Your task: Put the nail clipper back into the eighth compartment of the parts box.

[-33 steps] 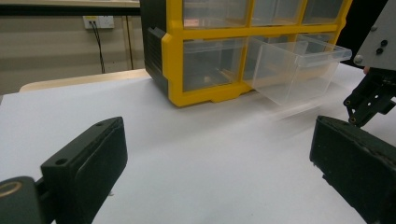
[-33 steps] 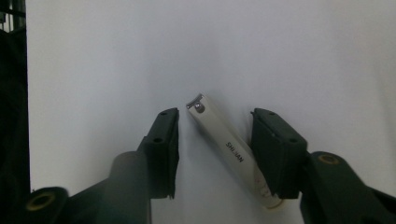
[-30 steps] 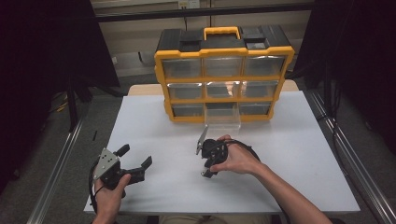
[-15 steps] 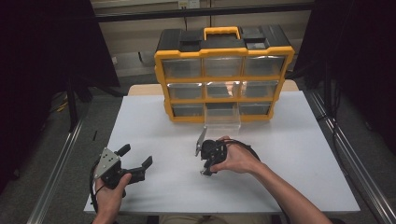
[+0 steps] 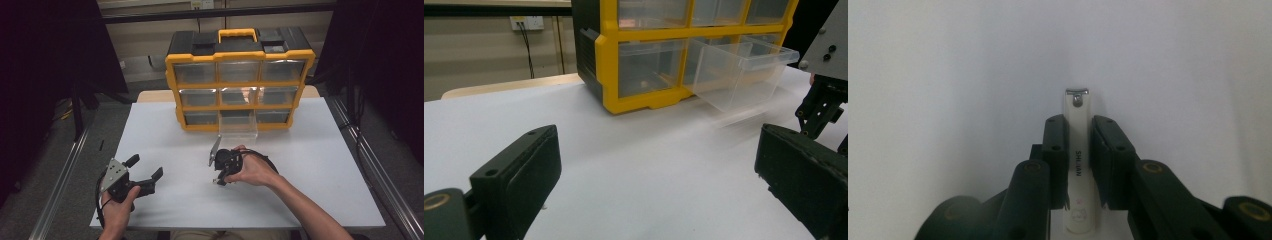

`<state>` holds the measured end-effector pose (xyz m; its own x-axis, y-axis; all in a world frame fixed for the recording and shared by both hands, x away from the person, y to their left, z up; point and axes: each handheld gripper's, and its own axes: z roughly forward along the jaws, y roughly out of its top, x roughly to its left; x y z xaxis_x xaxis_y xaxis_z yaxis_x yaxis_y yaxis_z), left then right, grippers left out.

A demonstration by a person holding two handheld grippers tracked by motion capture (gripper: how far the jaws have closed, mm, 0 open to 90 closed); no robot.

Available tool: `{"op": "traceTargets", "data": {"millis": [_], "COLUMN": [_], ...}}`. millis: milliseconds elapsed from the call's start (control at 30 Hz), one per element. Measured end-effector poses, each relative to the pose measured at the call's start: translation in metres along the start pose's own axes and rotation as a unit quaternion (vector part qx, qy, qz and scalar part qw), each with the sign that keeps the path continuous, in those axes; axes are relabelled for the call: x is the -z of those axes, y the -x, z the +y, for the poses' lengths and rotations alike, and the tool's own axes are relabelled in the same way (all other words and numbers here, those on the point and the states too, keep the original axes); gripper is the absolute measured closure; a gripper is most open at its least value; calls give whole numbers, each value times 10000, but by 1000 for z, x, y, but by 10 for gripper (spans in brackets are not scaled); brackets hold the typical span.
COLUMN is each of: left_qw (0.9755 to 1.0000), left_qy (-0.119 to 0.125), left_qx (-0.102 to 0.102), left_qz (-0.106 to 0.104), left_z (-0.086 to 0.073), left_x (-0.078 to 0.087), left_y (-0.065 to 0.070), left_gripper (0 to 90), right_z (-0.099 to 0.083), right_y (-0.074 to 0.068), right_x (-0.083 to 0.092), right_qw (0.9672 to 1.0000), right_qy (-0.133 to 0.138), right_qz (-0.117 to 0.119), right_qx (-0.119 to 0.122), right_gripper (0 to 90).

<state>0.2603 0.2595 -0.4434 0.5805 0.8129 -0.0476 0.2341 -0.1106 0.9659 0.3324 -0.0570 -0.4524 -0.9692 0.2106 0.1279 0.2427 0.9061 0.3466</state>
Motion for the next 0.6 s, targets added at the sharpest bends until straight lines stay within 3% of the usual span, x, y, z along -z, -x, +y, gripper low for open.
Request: {"op": "traceTargets", "data": {"millis": [300, 533, 567, 600], "left_qw": [10000, 10000, 10000, 10000], "left_qy": [27, 4, 10, 24], "left_qx": [19, 5, 1, 12], "left_qz": [-10, -2, -3, -10], "left_z": [0, 0, 0, 0], "left_x": [0, 1, 1, 1], "left_y": [-1, -1, -1, -1], "left_gripper": [49, 48, 48, 49], "right_z": [0, -5, -6, -8], "right_y": [-1, 0, -1, 1], "right_x": [1, 3, 5, 6], "right_qw": [10000, 9997, 9994, 9994], "right_qy": [-2, 166, 183, 239], "right_qz": [-47, -54, -31, -33], "right_qx": [-61, -189, -302, -240], "right_gripper": [776, 776, 776, 776]}}
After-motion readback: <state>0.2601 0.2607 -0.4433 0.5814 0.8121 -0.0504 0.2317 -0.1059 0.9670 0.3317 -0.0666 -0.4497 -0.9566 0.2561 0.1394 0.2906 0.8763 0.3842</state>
